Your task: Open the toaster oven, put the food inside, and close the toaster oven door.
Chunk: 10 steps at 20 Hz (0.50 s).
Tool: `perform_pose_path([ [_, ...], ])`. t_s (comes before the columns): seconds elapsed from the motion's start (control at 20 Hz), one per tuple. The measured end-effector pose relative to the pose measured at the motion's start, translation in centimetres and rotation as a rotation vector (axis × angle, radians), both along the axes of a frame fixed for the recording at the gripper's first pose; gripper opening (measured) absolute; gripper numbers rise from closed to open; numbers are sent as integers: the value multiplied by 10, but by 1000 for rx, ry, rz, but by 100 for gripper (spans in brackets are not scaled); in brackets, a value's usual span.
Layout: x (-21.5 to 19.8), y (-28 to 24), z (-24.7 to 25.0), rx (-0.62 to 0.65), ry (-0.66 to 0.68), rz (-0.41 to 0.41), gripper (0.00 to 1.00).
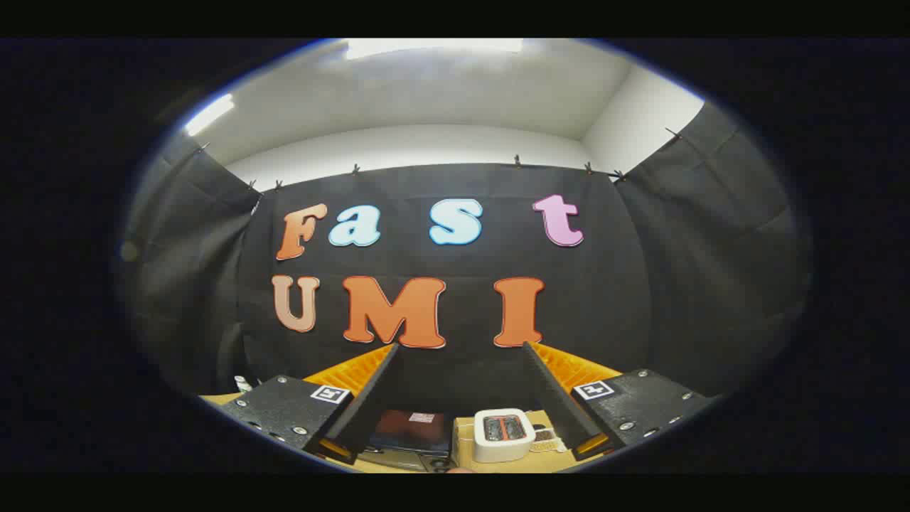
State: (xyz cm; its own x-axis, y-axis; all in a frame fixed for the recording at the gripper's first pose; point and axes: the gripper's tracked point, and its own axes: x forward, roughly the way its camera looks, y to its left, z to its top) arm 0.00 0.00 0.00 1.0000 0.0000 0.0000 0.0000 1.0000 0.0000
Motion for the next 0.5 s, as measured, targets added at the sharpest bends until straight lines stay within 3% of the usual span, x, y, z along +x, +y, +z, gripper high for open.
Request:
perform_pose_path([
  [0.5, -4, 1, 1, 17, 13, -18, 98],
])
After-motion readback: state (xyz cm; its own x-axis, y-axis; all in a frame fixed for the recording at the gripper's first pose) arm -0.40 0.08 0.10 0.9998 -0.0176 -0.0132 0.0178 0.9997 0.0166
